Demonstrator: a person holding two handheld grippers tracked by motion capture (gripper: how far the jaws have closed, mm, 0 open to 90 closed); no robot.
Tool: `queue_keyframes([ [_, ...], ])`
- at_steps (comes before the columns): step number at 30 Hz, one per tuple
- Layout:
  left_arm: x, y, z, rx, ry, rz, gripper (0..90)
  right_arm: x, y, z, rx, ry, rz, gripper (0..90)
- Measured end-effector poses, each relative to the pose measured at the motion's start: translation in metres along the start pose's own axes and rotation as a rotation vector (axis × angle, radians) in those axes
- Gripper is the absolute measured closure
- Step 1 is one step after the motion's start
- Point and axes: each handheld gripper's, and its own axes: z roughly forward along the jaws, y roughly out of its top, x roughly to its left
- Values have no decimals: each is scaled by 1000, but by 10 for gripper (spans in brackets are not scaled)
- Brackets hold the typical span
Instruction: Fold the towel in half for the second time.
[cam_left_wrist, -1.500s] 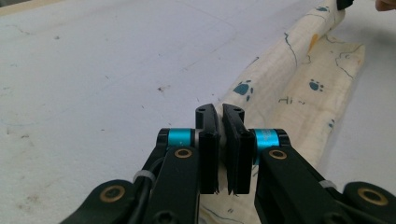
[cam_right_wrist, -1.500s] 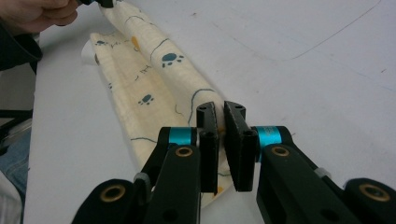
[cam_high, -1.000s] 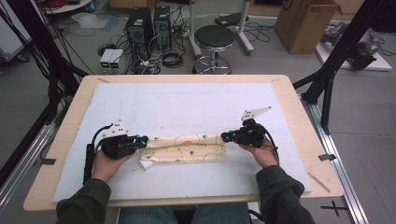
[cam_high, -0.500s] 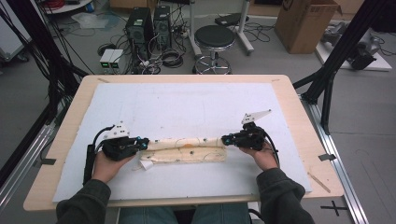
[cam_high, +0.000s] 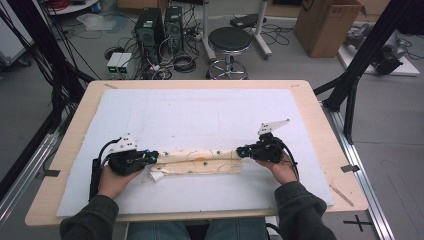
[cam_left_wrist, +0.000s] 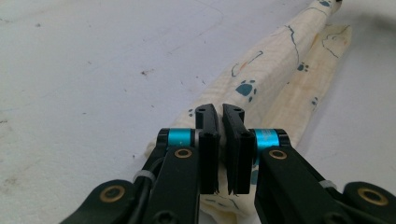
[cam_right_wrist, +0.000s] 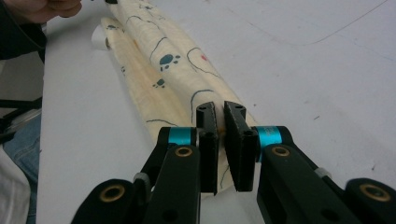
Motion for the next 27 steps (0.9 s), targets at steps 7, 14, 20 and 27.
queue_keyframes([
  [7,-1,-1,-1,2,-4,8,843,2,-1,0,0,1,-1,840],
  [14,-3,-2,-3,1,-2,11,840,4,-2,0,1,4,-10,840],
  [20,-4,-4,-4,7,-8,16,838,6,-3,0,1,6,-13,839],
  [27,-6,-5,-2,28,-17,27,829,8,-6,2,23,4,-8,837],
])
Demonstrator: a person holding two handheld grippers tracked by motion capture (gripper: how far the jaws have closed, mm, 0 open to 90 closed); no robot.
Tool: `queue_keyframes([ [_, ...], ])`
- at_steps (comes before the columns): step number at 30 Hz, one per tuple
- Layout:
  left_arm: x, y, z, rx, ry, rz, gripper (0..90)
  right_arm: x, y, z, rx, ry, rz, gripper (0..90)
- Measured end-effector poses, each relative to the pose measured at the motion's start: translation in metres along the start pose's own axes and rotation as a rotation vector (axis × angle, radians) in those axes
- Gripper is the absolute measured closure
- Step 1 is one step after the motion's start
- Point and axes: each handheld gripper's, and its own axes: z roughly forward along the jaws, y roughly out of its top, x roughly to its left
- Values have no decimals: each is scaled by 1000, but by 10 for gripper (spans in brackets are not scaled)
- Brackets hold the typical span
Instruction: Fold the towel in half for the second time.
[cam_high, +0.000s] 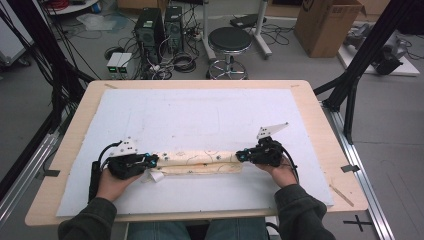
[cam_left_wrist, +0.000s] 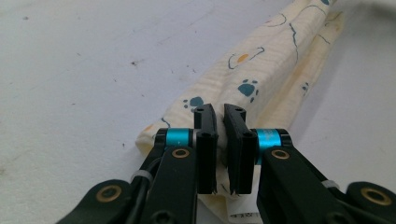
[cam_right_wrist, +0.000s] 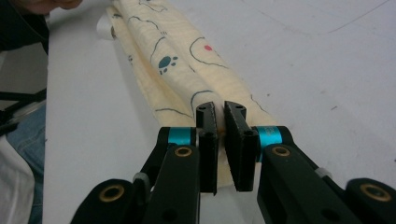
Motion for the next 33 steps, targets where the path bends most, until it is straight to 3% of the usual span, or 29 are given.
queue_keyframes([
  [14,-2,-7,1,25,-26,0,817,5,-6,3,22,6,-12,836],
  [23,-5,-11,2,68,-49,14,779,8,-11,6,43,3,-9,821],
  [28,-6,-12,3,83,-60,21,743,9,-16,6,41,1,-3,806],
  [33,-7,-10,1,68,-71,12,661,11,-16,6,39,-5,2,731],
])
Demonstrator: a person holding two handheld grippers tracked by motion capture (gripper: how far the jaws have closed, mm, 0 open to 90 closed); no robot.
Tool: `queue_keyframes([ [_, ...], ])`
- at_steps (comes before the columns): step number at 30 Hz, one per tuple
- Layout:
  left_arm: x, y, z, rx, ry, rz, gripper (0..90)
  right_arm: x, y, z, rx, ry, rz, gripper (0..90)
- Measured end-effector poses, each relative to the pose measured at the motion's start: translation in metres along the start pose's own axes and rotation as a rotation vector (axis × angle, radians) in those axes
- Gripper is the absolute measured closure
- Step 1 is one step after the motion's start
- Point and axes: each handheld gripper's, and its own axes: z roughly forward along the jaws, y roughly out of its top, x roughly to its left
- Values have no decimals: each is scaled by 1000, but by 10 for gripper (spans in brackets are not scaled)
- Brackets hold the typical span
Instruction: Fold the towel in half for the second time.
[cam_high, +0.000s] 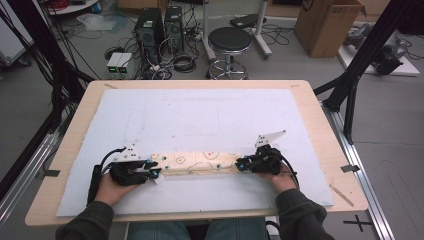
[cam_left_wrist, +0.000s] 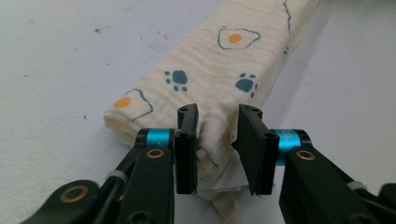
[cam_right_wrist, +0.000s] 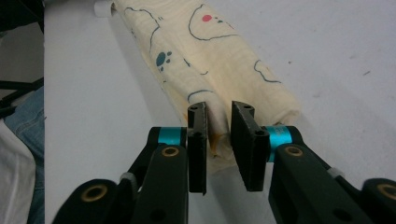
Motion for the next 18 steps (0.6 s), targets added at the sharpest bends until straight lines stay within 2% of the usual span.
queue_keyframes([
  [4,0,4,-7,-48,-11,-10,601,3,1,-4,-30,4,-7,649],
  [8,0,8,-14,-84,-29,-14,578,5,4,-12,-75,26,-18,575],
  [12,0,15,-18,-107,-26,-16,544,8,10,-21,-108,33,-35,537],
  [14,0,19,-19,-121,-15,-9,507,9,14,-25,-123,26,-41,527],
  [18,1,26,-18,-135,-3,-6,510,8,23,-29,-136,-2,-51,528],
])
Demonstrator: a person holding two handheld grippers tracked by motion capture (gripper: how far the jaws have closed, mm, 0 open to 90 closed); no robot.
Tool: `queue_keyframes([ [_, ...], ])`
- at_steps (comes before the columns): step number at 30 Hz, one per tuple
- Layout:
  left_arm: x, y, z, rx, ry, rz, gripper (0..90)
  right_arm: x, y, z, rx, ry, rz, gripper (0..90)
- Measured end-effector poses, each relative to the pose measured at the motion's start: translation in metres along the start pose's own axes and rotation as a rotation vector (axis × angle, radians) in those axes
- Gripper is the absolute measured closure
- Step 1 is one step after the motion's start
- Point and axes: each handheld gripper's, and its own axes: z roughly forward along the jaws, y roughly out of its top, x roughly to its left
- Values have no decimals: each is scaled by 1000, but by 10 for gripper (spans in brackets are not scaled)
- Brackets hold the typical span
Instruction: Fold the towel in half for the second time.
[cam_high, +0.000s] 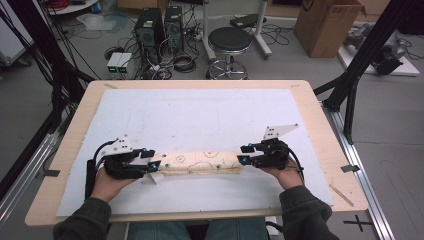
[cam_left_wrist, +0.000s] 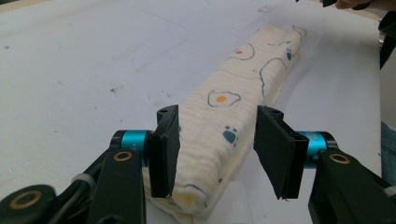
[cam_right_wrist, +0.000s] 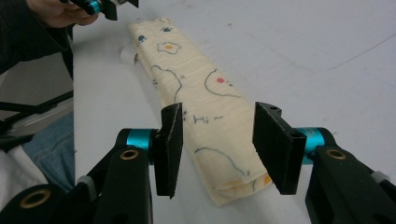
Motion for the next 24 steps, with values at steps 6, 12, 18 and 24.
queue_keyframes([
  [6,4,9,13,24,16,-1,540,-4,12,11,14,-24,-12,528],
  [12,5,8,25,76,17,11,550,-6,13,29,75,-28,-19,519],
  [18,5,5,32,103,6,8,550,-6,11,42,125,-28,-20,509],
  [24,8,-2,36,141,9,1,550,-9,2,48,142,-26,0,505],
])
